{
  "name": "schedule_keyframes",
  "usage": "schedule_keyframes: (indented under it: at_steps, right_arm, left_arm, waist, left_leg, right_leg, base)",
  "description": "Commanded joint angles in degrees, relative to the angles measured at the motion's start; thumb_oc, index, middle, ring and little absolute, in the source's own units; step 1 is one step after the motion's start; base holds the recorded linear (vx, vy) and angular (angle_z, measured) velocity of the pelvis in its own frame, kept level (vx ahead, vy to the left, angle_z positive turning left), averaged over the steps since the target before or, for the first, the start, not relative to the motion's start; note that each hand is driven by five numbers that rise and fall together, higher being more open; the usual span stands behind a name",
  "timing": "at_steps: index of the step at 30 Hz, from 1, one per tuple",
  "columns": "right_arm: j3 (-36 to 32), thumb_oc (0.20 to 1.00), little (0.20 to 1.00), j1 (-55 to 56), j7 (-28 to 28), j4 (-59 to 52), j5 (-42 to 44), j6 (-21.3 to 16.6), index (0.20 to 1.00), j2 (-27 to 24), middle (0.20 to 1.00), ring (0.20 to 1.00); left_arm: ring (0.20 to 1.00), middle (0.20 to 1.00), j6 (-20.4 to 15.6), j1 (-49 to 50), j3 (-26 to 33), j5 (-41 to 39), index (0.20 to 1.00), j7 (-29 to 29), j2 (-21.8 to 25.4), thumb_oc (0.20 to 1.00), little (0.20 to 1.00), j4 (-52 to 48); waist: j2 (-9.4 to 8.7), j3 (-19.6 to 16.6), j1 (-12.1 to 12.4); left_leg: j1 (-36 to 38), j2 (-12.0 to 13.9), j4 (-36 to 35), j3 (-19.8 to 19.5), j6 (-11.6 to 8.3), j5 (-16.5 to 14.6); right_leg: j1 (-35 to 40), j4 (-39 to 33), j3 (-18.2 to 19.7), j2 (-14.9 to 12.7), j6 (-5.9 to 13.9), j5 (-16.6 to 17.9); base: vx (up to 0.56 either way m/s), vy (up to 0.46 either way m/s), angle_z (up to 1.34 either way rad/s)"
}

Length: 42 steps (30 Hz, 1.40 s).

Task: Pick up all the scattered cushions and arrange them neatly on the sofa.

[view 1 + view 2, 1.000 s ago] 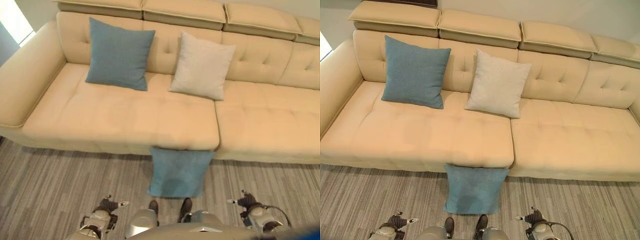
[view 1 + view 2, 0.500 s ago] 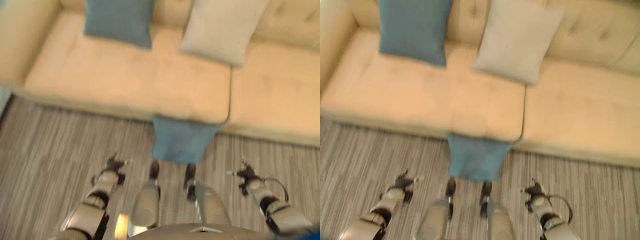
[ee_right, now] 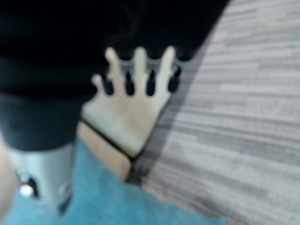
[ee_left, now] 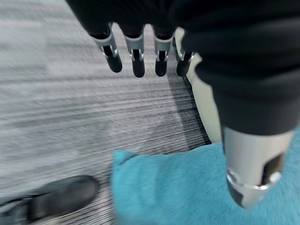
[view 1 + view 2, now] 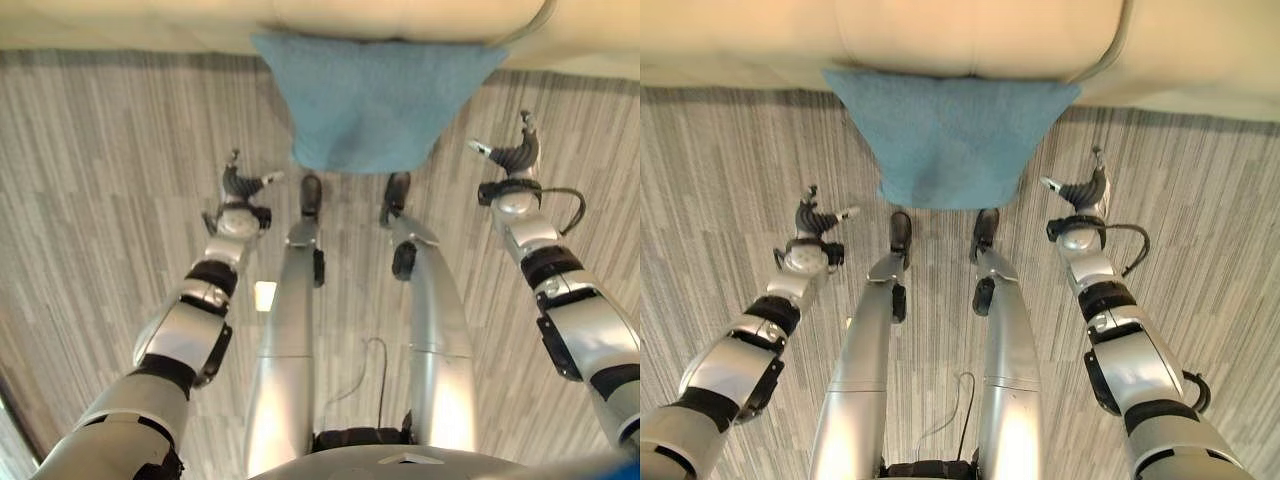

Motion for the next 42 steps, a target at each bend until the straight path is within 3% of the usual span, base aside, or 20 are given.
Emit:
schedule_keyframes:
  at_steps: [1,5,14,25,30,40,41,42]
  right_arm:
    - [0.87,1.000,1.000,6.48,-3.58,-2.12,1.90,-3.08,1.000,-0.84,1.000,1.000]
    - [1.38,1.000,1.000,3.36,-4.46,-2.08,2.42,-3.74,1.000,-1.13,1.000,1.000]
    - [1.81,1.000,1.000,0.38,-5.75,-2.36,3.64,-4.83,1.000,-2.24,1.000,1.000]
    - [3.32,1.000,1.000,-1.53,-4.50,-3.94,6.67,-6.21,1.000,-5.07,1.000,1.000]
    - [9.19,1.000,1.000,-8.64,-3.03,-5.84,7.01,-6.80,1.000,-1.99,1.000,1.000]
    - [16.59,1.000,1.000,-16.72,0.54,-0.84,8.68,-6.21,1.000,4.01,1.000,1.000]
    - [18.21,0.200,0.200,-18.34,1.24,-0.61,9.23,-6.16,0.200,5.55,0.200,0.200]
    - [18.81,0.200,0.200,-18.77,1.51,-1.16,9.37,-6.31,0.200,6.28,0.200,0.200]
  left_arm:
    - [1.000,1.000,-2.53,4.78,0.64,-1.84,1.000,2.96,1.47,1.000,1.000,-0.89]
    - [1.000,1.000,-3.02,-1.32,-0.83,-3.60,1.000,3.07,2.91,1.000,1.000,-0.69]
    - [1.000,1.000,-3.61,-8.37,-3.55,-4.54,1.000,2.92,4.65,1.000,1.000,-1.74]
    - [1.000,1.000,-4.03,-12.55,-6.17,-8.16,1.000,2.84,1.40,1.000,1.000,-5.80]
    - [1.000,1.000,-4.10,-15.96,-9.25,-7.67,1.000,3.35,-0.07,1.000,1.000,-8.19]
    - [1.000,1.000,-4.82,-18.86,-11.17,-8.48,1.000,3.83,-4.31,1.000,1.000,-8.04]
    - [0.504,0.504,-5.30,-19.26,-11.22,-9.54,0.504,3.92,-4.76,0.504,0.504,-8.66]
    - [0.200,0.200,-5.86,-18.97,-10.70,-10.52,0.200,3.88,-4.62,0.200,0.200,-9.44]
  waist:
    - [0.36,-9.70,-1.07]
    - [-0.04,-10.93,-2.21]
    - [0.39,-12.08,-3.51]
    - [1.74,-12.45,-4.53]
    - [3.30,-11.45,-3.50]
    - [4.23,-10.88,-1.46]
    - [4.44,-10.61,-0.96]
    - [4.51,-10.50,-0.72]
  left_leg:
    - [2.38,-0.66,-3.79,-1.28,1.15,-4.74]
    - [-4.36,-1.23,-2.00,-1.42,1.65,-5.25]
    - [-9.40,-2.12,-1.81,-0.97,2.12,-5.61]
    - [-17.46,-2.15,2.58,0.14,2.02,-6.25]
    - [-20.42,-1.79,4.61,0.11,1.78,-5.67]
    - [-21.54,-2.37,6.15,-0.85,1.39,-4.65]
    - [-21.87,-2.34,7.03,-1.10,1.22,-4.50]
    - [-22.06,-2.25,7.38,-1.12,1.08,-4.41]
  right_leg:
    - [3.58,2.28,2.83,-1.23,4.73,-6.80]
    - [-3.21,4.03,3.57,-1.02,5.32,-6.72]
    - [-9.11,3.74,4.90,-0.34,5.77,-6.24]
    - [-18.30,7.90,6.02,0.50,5.90,-6.56]
    - [-20.29,9.83,4.90,0.68,6.02,-6.71]
    - [-20.31,10.57,3.76,0.58,5.97,-6.49]
    - [-20.31,11.16,3.53,0.65,5.99,-6.34]
    - [-20.31,11.41,3.41,0.65,5.93,-6.20]
  base:
    - [0.03,0.073,-0.02]
    - [0.06,0.067,-0.03]
    - [0.04,0.045,-0.05]
    - [0.05,-0.001,-0.05]
    - [0.03,-0.062,0.03]
    - [0.00,-0.019,0.00]
    - [0.00,0.000,0.00]
    - [0.00,0.000,0.00]
